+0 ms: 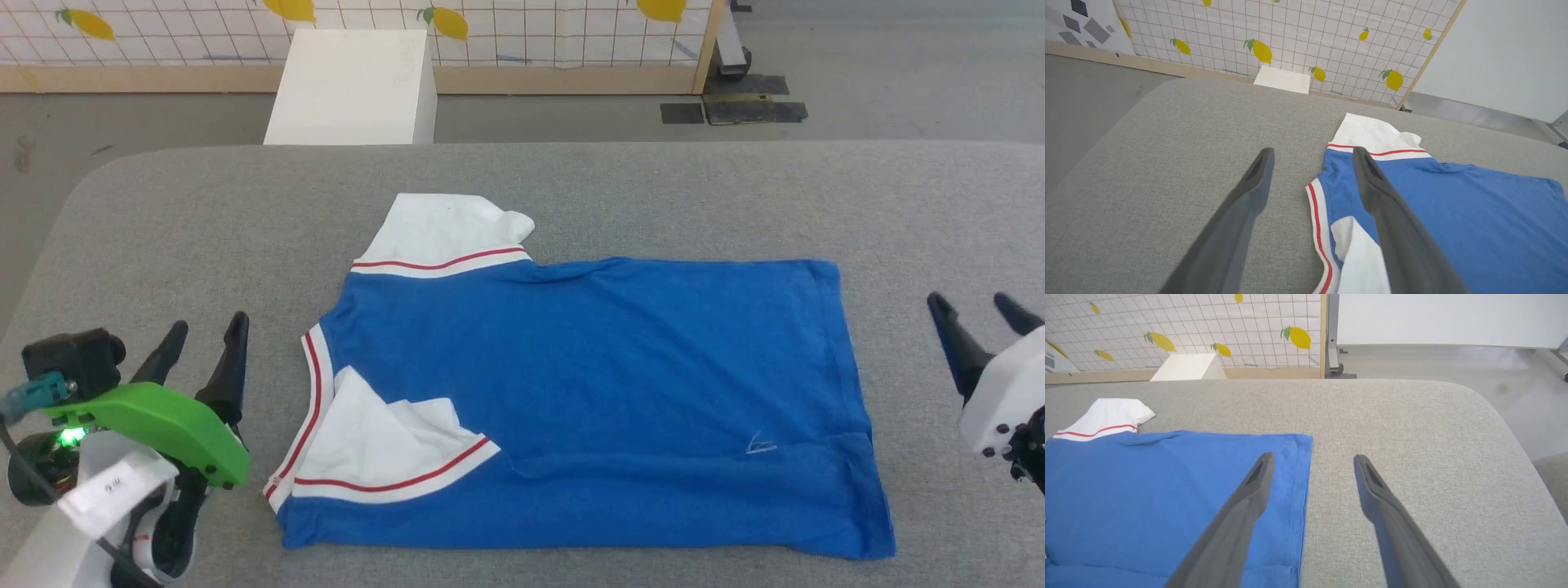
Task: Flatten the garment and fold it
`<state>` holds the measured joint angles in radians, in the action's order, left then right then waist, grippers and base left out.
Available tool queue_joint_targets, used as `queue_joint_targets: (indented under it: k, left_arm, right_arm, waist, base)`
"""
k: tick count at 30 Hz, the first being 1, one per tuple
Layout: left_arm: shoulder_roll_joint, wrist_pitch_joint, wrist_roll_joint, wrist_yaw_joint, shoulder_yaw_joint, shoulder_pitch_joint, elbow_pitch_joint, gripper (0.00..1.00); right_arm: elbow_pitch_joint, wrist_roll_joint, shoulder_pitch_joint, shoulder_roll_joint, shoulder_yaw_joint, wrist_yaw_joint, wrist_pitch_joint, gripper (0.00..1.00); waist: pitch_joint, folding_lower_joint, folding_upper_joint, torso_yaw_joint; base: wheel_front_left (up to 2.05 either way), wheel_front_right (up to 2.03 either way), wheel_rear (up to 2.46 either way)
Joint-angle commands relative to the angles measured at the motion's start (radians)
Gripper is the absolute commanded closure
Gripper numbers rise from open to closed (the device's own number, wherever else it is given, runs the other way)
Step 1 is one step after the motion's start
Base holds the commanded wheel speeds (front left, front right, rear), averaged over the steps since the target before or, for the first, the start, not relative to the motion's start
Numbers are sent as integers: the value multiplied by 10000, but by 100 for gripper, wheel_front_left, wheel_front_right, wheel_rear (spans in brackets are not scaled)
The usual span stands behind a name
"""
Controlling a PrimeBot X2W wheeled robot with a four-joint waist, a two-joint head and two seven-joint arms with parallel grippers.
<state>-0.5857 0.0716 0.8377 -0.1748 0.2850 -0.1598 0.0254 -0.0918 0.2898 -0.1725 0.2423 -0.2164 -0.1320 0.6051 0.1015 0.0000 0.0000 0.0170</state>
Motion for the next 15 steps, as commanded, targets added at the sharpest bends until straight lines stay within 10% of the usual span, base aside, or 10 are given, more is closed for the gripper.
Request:
queue_joint_targets:
  k: [1,15]
  left_arm:
    - [162,-400,-178,72,-9,-128,-109,0]
    - [1256,-3235,-1641,539,7,-732,-1358,0]
  right_arm:
    - [84,-60,-145,-86,-77,13,-430,0]
    - [908,-184,-114,-351,-347,13,-3017,0]
  waist:
    - [38,0,0,16]
    - [742,0,0,144]
  base:
    - [0,0,0]
    - [0,0,0]
